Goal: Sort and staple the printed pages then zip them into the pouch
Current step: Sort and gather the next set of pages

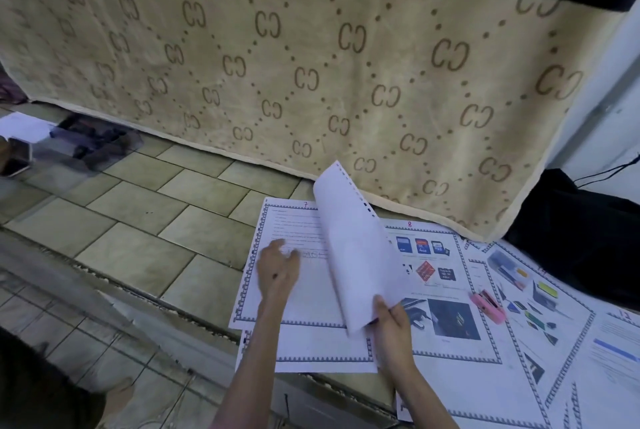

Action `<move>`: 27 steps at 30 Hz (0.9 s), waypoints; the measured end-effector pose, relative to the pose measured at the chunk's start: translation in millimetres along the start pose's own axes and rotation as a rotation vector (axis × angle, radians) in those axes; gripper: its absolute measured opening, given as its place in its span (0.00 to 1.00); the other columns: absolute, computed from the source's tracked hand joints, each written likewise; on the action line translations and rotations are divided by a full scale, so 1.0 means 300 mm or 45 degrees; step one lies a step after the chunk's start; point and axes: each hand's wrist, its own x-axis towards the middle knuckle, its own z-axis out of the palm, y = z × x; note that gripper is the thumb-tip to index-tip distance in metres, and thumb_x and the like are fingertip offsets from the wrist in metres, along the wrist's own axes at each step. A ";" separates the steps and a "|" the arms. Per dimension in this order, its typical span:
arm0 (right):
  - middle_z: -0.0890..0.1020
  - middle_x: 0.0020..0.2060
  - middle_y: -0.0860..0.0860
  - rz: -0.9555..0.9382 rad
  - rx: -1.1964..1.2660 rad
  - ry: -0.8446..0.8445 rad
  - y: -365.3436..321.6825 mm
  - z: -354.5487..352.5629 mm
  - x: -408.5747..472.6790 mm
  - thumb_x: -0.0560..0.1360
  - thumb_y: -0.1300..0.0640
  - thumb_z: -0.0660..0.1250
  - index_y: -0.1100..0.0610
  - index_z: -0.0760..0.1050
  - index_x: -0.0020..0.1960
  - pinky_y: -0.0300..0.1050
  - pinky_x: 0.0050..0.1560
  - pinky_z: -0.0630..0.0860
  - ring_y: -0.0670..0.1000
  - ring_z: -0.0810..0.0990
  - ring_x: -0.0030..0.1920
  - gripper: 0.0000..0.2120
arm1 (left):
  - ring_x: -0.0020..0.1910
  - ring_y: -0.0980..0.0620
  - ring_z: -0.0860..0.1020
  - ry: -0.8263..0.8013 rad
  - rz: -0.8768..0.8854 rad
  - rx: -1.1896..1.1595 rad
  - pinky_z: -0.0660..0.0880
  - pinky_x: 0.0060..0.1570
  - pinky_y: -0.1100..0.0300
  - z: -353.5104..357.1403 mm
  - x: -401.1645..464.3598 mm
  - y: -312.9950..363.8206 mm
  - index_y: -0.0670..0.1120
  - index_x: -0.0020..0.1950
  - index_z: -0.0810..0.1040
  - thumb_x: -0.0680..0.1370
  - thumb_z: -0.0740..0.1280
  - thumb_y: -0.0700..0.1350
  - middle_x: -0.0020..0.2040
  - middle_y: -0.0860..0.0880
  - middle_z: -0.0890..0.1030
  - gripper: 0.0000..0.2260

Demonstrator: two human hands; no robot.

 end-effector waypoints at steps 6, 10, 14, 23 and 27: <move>0.79 0.47 0.51 0.033 0.307 0.032 -0.028 0.011 -0.017 0.80 0.65 0.57 0.61 0.71 0.55 0.34 0.38 0.76 0.49 0.78 0.45 0.06 | 0.62 0.38 0.67 0.198 -0.346 0.489 0.70 0.54 0.46 -0.080 0.034 -0.105 0.39 0.63 0.67 0.72 0.68 0.46 0.63 0.38 0.67 0.23; 0.83 0.50 0.45 -0.035 0.220 -0.050 -0.012 0.005 -0.012 0.67 0.40 0.73 0.56 0.75 0.54 0.40 0.49 0.74 0.46 0.81 0.49 0.24 | 0.41 0.44 0.77 0.154 -0.099 0.058 0.71 0.40 0.55 -0.109 0.044 -0.108 0.38 0.46 0.72 0.70 0.67 0.37 0.43 0.41 0.78 0.07; 0.82 0.50 0.47 -0.218 -0.233 -0.364 -0.026 -0.008 -0.043 0.66 0.41 0.74 0.54 0.74 0.56 0.38 0.50 0.76 0.42 0.80 0.50 0.25 | 0.37 0.45 0.76 -0.166 -0.257 -0.359 0.73 0.37 0.58 -0.113 0.066 -0.021 0.36 0.45 0.76 0.74 0.66 0.38 0.38 0.41 0.78 0.05; 0.76 0.62 0.48 -0.198 -0.402 -0.277 -0.007 0.016 -0.075 0.77 0.54 0.64 0.56 0.69 0.68 0.39 0.64 0.65 0.49 0.72 0.65 0.20 | 0.47 0.46 0.79 -0.540 -0.089 -0.595 0.80 0.29 0.57 0.130 -0.150 0.238 0.48 0.73 0.57 0.75 0.68 0.52 0.60 0.45 0.74 0.31; 0.73 0.62 0.51 -0.203 -0.343 -0.176 -0.012 0.012 -0.061 0.80 0.59 0.59 0.61 0.64 0.70 0.38 0.64 0.64 0.51 0.70 0.67 0.20 | 0.52 0.50 0.77 -0.641 0.068 -0.333 0.79 0.38 0.58 0.149 -0.185 0.189 0.49 0.65 0.69 0.78 0.56 0.62 0.57 0.51 0.74 0.22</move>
